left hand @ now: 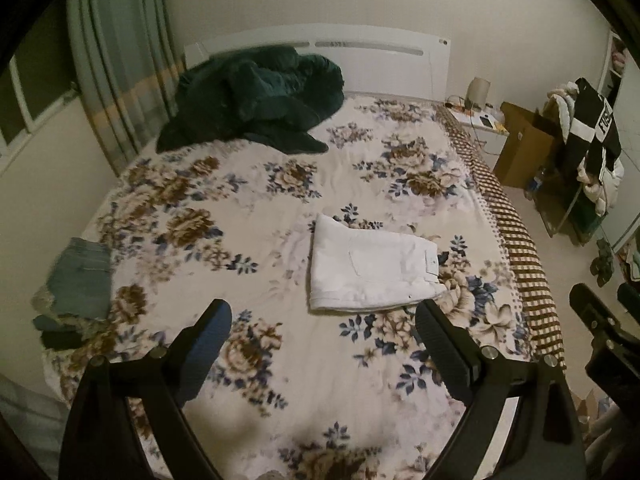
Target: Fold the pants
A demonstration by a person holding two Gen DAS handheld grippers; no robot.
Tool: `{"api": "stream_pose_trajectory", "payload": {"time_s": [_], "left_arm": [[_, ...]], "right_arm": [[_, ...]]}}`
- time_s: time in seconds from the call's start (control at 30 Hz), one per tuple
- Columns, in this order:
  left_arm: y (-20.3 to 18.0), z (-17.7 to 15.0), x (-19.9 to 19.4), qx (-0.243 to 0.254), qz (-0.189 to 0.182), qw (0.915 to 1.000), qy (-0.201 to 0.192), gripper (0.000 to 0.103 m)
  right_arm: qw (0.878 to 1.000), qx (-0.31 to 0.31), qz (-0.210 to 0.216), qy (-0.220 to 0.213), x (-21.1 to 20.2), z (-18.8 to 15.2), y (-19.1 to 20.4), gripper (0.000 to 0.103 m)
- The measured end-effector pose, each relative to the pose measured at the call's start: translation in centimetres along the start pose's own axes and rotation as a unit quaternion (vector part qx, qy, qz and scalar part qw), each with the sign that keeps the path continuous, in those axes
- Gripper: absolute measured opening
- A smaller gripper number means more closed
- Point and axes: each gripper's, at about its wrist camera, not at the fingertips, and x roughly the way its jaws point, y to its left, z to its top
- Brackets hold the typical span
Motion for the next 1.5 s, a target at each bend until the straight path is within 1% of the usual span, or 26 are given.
{"api": "stream_pose_trajectory", "payload": {"time_s": [0.07,0.2,0.37,0.53,0.6,0.73,0.77,0.8,0.97,1.2,1.5], "left_arm": [[-0.2,-0.6,-3.2,-0.003,0.005,0.9999,-0.010,0.094],[-0.4,-1.7,-8.3,-0.012,0.010,0.9995,-0.027,0.094],[-0.6,-3.2,-13.3,-0.020,0.019,0.9988,-0.041,0.094],[-0.6,-4.2,-16.1,-0.023,0.021,0.9986,-0.043,0.094],[-0.6,-4.4,-16.9,-0.023,0.016,0.9986,-0.046,0.094],[-0.7,-4.5,-17.9,-0.017,-0.002,0.9985,-0.051,0.094],[-0.6,-4.5,-18.1,-0.014,-0.007,0.9985,-0.053,0.101],[-0.5,-4.5,-18.1,-0.013,-0.009,0.9983,-0.056,0.103],[-0.1,-4.1,-18.6,-0.016,-0.013,0.9977,-0.065,0.103],[-0.2,-4.0,-18.8,-0.009,-0.005,0.9976,-0.068,0.103],[-0.2,-4.4,-18.9,-0.006,0.005,0.9980,-0.063,0.103]], "right_arm": [[1.000,-0.002,0.007,-0.010,-3.4,0.0,-0.3,0.101],[0.999,-0.007,0.025,-0.028,-10.6,-0.5,-1.2,0.101],[0.998,-0.011,0.046,-0.050,-18.4,-1.3,-2.1,0.101],[0.996,-0.019,0.058,-0.060,-24.3,-2.0,-2.5,0.101],[0.996,-0.019,0.064,-0.056,-25.9,-2.2,-2.5,0.101],[0.996,-0.023,0.060,-0.063,-28.7,-2.4,-2.3,0.102],[0.996,-0.022,0.056,-0.064,-29.0,-2.4,-2.3,0.102],[0.996,-0.020,0.054,-0.065,-29.5,-2.3,-2.4,0.102],[0.997,-0.016,0.041,-0.065,-30.5,-2.0,-2.9,0.103],[0.998,-0.013,0.029,-0.058,-30.0,-1.5,-3.6,0.103],[0.998,-0.012,0.035,-0.050,-28.7,-0.9,-4.4,0.103]]}}
